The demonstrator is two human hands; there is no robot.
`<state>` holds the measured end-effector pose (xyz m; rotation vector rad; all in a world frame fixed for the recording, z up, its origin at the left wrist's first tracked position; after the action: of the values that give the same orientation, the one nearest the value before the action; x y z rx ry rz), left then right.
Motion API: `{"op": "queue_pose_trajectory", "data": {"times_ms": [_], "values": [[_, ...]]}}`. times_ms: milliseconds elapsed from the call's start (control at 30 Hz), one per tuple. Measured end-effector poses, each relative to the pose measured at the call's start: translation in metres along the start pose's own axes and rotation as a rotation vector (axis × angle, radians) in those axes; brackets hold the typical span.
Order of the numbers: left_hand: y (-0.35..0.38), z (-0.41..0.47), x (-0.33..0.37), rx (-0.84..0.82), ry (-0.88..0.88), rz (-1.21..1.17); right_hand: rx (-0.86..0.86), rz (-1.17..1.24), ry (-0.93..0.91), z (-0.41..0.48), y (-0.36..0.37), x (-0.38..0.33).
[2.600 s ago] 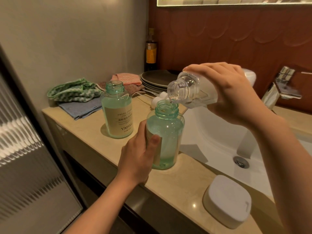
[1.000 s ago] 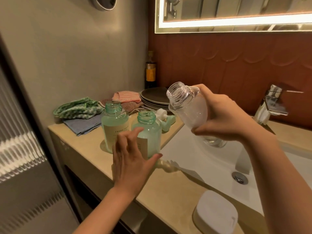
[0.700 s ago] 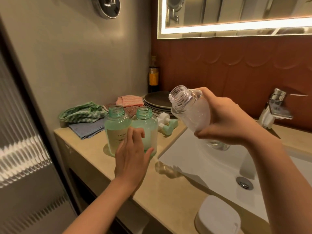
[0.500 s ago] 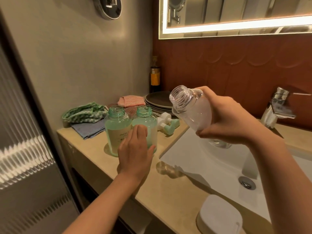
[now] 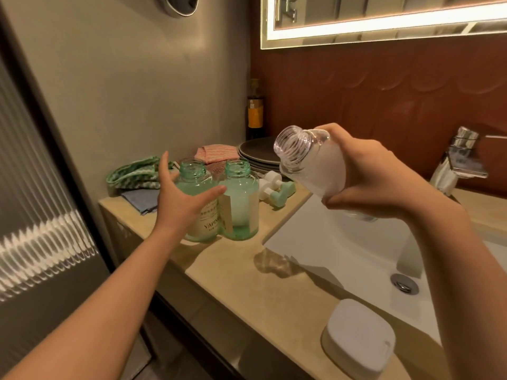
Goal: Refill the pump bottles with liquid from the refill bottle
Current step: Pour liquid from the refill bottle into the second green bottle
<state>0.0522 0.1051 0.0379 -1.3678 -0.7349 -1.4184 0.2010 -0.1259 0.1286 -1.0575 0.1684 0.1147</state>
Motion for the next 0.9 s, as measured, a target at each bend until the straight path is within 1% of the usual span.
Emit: {"op": "queue_pose_trajectory", "data": {"times_ms": [167,267,333,400,633,800,900], "values": [[-0.005,-0.013,-0.006,0.039,0.047,-0.032,-0.015,-0.008,0.003,0.001,0.002,0.000],[-0.009,-0.028,-0.010,0.061,0.084,0.000,-0.016,-0.009,0.003,0.001,0.003,-0.002],[-0.010,-0.038,-0.012,0.048,0.073,0.023,-0.022,-0.010,0.005,0.002,0.003,-0.001],[-0.007,-0.049,-0.012,0.022,0.058,0.024,-0.034,-0.013,0.008,0.002,0.004,-0.001],[0.024,-0.104,0.001,-0.123,0.102,-0.035,-0.060,-0.047,-0.011,0.003,0.008,-0.002],[0.044,-0.129,0.002,-0.194,0.198,-0.043,-0.081,-0.037,-0.016,0.003,0.010,-0.001],[0.052,-0.135,0.001,-0.257,0.200,-0.020,-0.085,-0.038,-0.019,0.003,0.011,0.002]]}}
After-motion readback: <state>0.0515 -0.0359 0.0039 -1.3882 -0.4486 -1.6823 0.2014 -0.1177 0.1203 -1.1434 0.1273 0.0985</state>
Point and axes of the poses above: each hand's wrist, its own z-axis towards the middle knuckle, its own y-axis out of the palm, x = y × z, the point moved 5 cm from there along z, towards the middle knuckle, and after that the axes turned 14 degrees about -y, right-handed, at the moved point
